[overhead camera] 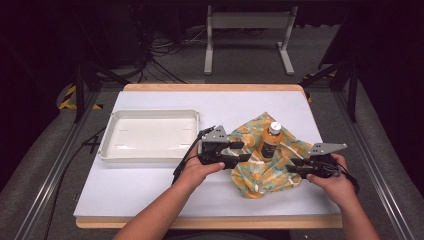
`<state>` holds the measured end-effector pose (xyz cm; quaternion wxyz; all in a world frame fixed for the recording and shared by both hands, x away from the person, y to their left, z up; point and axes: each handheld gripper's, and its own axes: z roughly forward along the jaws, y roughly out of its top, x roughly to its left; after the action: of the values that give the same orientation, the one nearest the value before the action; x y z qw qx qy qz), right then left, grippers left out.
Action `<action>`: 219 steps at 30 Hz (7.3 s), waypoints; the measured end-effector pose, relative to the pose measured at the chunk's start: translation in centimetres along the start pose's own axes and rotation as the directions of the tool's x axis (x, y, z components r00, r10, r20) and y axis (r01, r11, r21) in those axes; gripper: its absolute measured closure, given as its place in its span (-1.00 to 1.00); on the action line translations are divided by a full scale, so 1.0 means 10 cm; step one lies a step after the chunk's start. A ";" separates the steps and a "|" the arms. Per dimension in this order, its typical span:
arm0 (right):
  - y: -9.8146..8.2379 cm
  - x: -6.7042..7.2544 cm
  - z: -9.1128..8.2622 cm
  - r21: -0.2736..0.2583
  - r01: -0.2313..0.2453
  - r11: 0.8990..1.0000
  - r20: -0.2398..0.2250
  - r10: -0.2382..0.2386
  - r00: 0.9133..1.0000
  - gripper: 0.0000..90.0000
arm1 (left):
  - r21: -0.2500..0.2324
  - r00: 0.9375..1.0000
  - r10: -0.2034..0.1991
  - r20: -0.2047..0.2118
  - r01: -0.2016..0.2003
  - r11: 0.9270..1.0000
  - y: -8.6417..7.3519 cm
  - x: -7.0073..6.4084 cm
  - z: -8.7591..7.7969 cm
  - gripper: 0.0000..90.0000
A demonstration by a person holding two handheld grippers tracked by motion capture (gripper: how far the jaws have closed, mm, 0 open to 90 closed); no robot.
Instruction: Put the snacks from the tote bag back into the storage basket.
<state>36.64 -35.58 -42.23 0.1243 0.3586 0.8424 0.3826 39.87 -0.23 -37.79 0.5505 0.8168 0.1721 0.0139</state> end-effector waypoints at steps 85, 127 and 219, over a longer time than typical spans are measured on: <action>0.05 0.05 -0.25 -0.291 0.022 0.957 -0.043 -0.036 0.998 -0.08 | -0.076 0.986 0.167 -0.006 -0.167 0.983 0.78 0.09 0.74 0.29; 0.07 0.06 -0.26 -0.310 -0.013 0.950 -0.065 -0.007 0.998 -0.02 | -0.167 0.985 0.168 0.027 -0.161 0.973 1.19 0.10 -0.06 0.29; 0.09 0.12 -0.18 -0.291 0.010 0.957 -0.062 -0.029 0.998 0.00 | -0.103 0.985 0.109 -0.133 -0.123 0.987 0.10 1.03 -1.72 0.29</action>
<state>35.42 -35.35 -40.28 0.1518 0.3152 0.7841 0.5126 46.19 17.87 -31.82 0.5810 0.7911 0.1579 0.1077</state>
